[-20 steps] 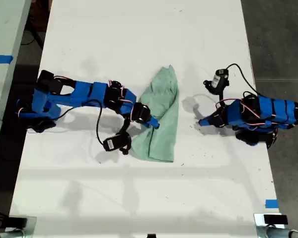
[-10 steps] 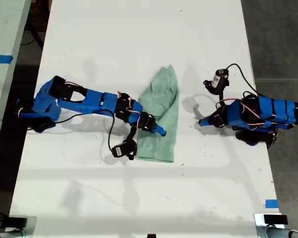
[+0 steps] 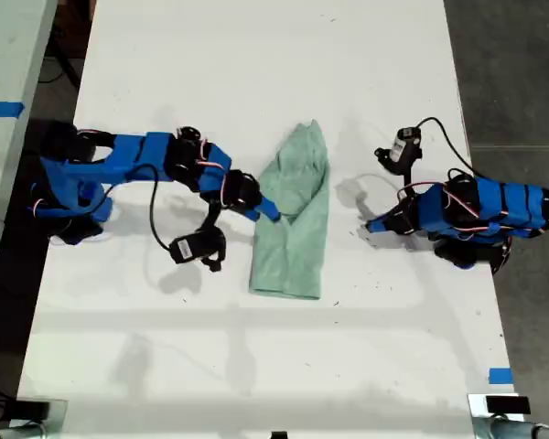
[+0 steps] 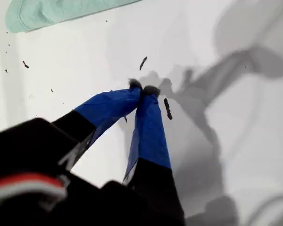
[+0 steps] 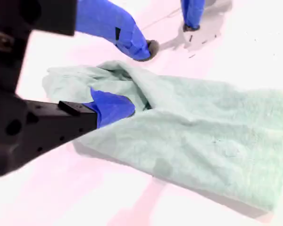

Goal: Fold t shirt

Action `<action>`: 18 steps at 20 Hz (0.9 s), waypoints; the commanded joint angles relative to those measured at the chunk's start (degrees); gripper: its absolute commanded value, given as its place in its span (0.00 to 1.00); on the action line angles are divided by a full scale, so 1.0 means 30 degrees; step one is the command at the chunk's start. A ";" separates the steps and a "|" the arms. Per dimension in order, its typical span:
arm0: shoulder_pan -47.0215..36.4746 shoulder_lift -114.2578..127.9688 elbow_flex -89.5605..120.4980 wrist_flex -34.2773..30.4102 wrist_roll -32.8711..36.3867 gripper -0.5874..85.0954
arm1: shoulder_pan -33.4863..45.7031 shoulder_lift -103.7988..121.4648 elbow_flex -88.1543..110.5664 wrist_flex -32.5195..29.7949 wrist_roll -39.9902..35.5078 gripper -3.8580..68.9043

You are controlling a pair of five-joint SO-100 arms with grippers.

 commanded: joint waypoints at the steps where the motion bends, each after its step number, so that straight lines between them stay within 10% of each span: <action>1: -0.0439 0.5859 0.2051 0.2168 -0.2080 0.03 | -0.0146 0.0293 0.1025 0.0088 -0.0264 0.07; 4: -0.0967 1.2979 0.9727 0.1494 -0.3926 0.01 | -0.0146 0.0293 0.1025 0.0088 -0.0264 0.07; 9: -0.2813 3.0264 2.8975 -0.6035 -0.4746 0.01 | -0.0146 0.0293 0.1025 0.0088 -0.0264 0.07; 18: -0.4102 3.9551 3.9170 -0.4277 -0.4424 0.04 | 0.0000 0.0293 0.1025 0.0117 -0.0322 0.07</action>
